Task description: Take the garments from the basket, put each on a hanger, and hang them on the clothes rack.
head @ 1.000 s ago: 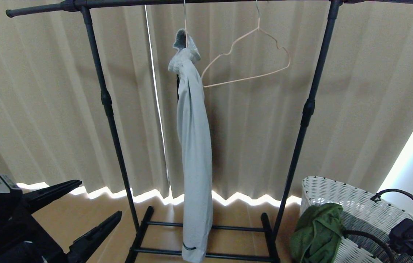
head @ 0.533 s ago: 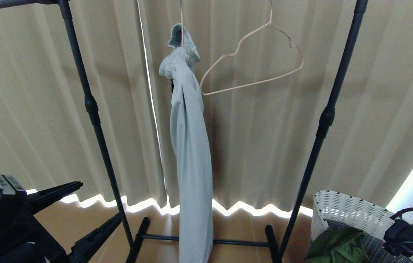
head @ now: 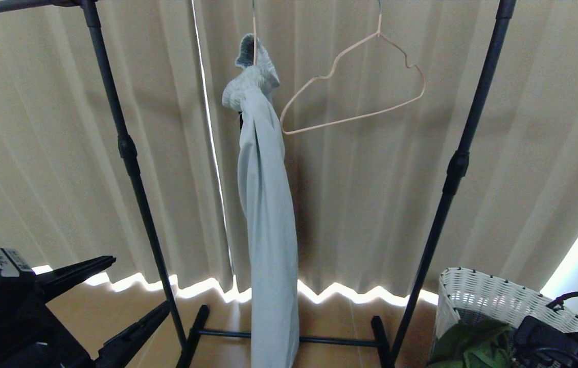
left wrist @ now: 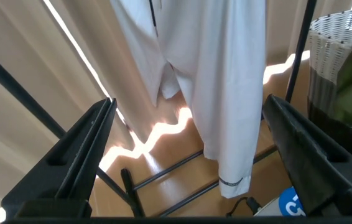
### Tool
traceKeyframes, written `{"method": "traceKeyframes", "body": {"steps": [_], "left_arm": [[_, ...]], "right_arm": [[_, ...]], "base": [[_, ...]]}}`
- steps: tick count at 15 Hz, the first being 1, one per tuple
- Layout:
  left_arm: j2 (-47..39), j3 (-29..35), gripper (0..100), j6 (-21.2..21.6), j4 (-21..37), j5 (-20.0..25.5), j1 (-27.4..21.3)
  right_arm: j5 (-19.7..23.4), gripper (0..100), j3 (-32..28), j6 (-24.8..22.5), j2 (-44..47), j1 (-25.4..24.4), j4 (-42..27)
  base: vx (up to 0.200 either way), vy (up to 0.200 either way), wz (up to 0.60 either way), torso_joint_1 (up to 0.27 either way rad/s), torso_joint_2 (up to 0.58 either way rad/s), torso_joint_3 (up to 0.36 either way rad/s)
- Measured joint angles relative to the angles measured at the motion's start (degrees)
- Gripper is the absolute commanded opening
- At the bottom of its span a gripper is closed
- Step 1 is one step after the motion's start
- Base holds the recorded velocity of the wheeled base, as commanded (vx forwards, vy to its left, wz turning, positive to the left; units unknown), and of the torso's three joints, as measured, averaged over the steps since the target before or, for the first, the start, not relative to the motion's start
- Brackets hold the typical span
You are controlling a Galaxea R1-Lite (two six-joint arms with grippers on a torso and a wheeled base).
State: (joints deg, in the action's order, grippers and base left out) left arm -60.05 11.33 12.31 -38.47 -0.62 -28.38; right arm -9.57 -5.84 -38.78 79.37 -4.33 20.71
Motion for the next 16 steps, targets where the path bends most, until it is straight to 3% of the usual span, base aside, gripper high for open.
{"method": "traceKeyframes", "body": {"steps": [4,11,12,16], "left_arm": [[0.6,0.1,100,0.0,0.0,0.0,0.1],[0.9,0.1,100,0.0,0.0,0.0,0.1],[0.9,0.1,100,0.0,0.0,0.0,0.1],[0.8,0.1,100,0.0,0.0,0.0,0.1]], "right_arm": [[-0.1,100,-0.1,-1.0,10.5,-0.6,10.7],[-0.7,100,-0.2,-1.5,23.2,0.3,22.7],[-0.7,0,-0.1,-1.5,24.0,0.4,22.9],[-0.8,0,-0.2,-1.4,25.3,0.6,23.1]], "base": [[0.0,0.0,0.0,0.0,0.0,0.0],[0.0,0.0,0.0,0.0,0.0,0.0],[0.0,0.0,0.0,0.0,0.0,0.0],[0.0,0.0,0.0,0.0,0.0,0.0]]}}
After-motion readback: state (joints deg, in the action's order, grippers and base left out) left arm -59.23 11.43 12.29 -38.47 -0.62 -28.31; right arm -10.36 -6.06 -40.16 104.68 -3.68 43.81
